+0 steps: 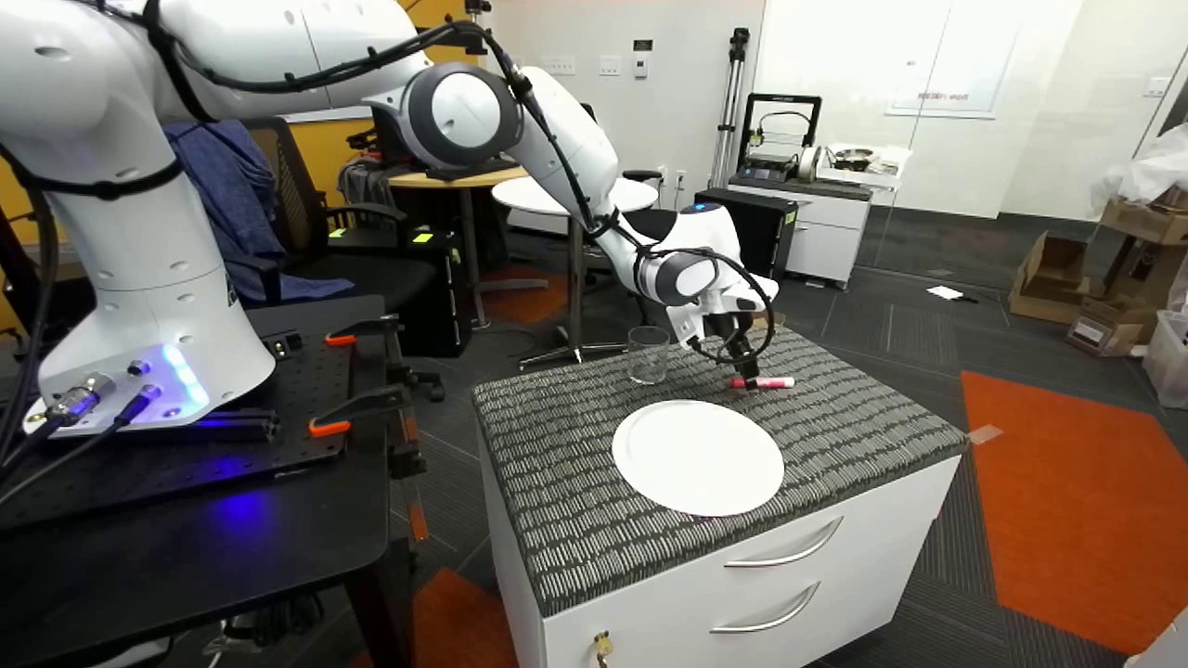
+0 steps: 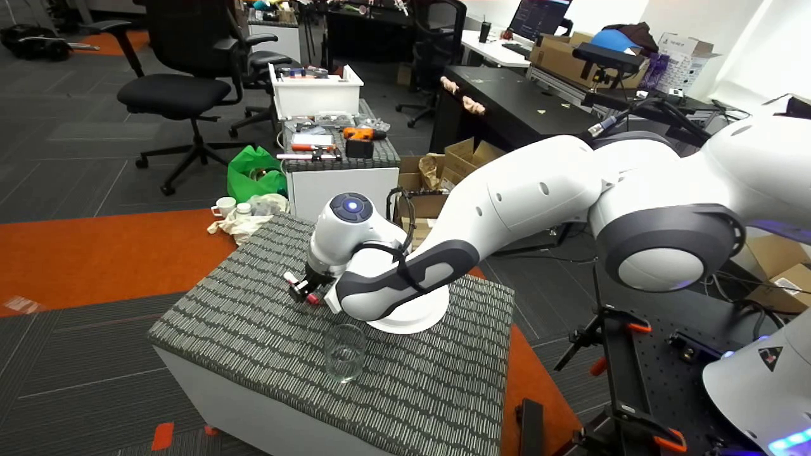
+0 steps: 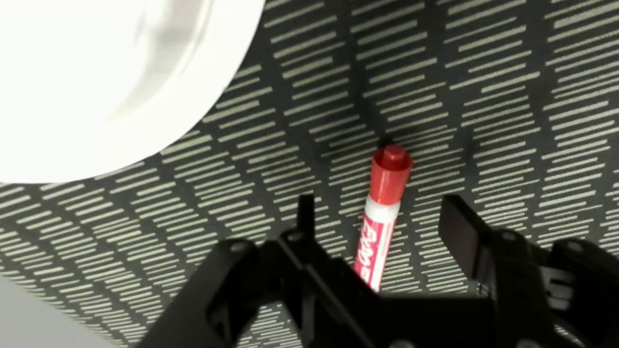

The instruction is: Put the orange sharpie in the cup

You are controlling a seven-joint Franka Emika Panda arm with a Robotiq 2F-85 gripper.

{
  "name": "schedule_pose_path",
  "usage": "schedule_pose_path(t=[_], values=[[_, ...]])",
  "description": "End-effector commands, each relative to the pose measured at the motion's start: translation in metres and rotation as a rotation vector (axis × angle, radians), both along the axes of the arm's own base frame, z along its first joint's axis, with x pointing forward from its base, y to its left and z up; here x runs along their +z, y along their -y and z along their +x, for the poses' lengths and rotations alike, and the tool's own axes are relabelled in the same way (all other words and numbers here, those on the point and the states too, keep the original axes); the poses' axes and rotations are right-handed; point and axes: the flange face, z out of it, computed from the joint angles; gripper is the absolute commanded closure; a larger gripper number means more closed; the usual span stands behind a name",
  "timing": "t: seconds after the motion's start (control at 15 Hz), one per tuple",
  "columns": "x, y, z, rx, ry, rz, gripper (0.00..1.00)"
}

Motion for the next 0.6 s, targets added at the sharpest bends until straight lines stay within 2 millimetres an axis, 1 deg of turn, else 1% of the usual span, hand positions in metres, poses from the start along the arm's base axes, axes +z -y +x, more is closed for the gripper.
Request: schedule_pose_path(t=[0.0, 0.07, 0.13, 0.2, 0.27, 0.4, 0.47, 0.53], values=[[0.0046, 0.0012, 0.004, 0.014, -0.013, 0.019, 0.44], [0.0045, 0.0014, 0.0039, 0.014, -0.014, 0.022, 0.49], [0.0045, 0.0015, 0.004, 0.013, -0.016, 0.025, 0.5], [0.0044, 0.0016, 0.004, 0.013, -0.017, 0.027, 0.59], [0.0045, 0.0019, 0.0041, 0.012, -0.018, 0.029, 0.61], [0.0046, 0.0024, 0.0042, 0.011, -0.021, 0.03, 0.74], [0.0047, 0.0024, 0.0043, 0.013, -0.024, 0.032, 0.79], [0.0047, 0.0024, 0.0044, 0.012, -0.026, 0.032, 0.8]])
